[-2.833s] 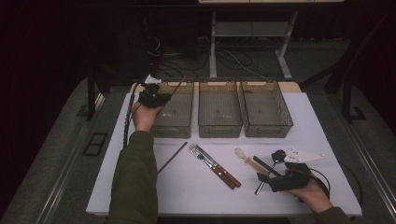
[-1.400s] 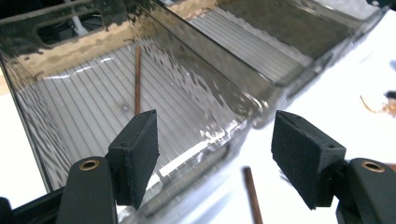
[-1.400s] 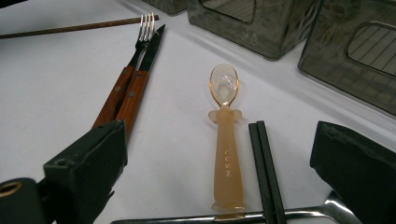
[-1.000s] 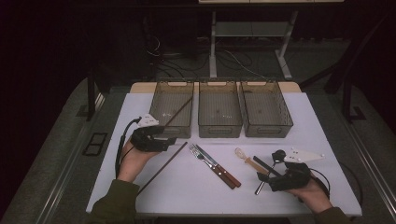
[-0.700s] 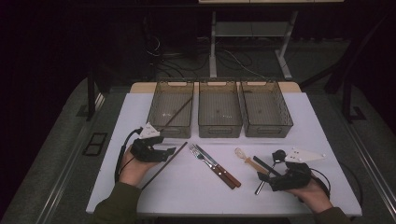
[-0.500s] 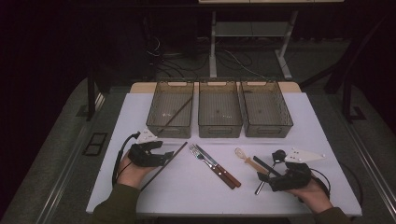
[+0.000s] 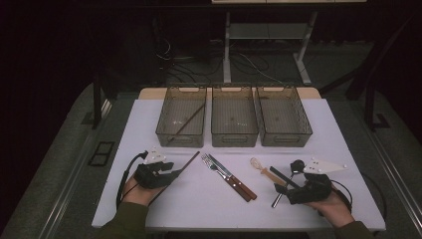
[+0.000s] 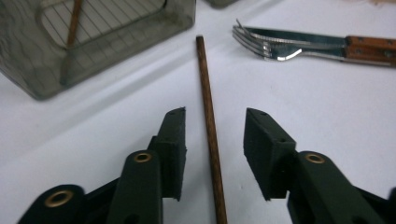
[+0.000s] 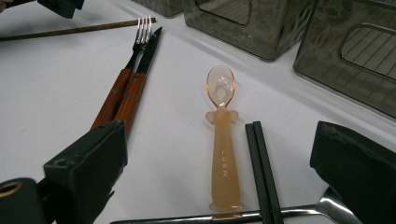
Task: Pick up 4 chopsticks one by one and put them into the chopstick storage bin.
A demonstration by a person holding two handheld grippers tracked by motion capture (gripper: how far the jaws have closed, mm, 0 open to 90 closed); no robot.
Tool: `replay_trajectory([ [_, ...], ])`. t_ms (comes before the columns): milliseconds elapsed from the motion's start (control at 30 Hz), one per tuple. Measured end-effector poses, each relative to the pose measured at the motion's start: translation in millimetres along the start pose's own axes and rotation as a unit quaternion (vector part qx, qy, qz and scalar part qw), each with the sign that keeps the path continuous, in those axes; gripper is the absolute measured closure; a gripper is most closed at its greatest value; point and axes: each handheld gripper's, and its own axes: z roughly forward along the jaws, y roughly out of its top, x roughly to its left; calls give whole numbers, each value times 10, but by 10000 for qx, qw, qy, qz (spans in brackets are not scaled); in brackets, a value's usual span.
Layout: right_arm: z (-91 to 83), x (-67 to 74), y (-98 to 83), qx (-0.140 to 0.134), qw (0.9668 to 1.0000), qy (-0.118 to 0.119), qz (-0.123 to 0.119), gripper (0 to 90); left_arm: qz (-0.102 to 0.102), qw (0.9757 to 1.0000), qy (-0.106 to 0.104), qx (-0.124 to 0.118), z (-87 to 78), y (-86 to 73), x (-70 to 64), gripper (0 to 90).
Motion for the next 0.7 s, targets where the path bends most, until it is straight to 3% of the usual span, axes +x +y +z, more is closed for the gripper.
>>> replay_trajectory([
  [300, 10, 2, -1, 18, 10000, -6, -29, 42, -117, 9996, -146, 217, 46, -43, 13, 709],
  [700, 13, 0, -1, 27, 10000, -1, -31, 42, 9, 9982, -195, 560, 130, -59, 26, 802],
])
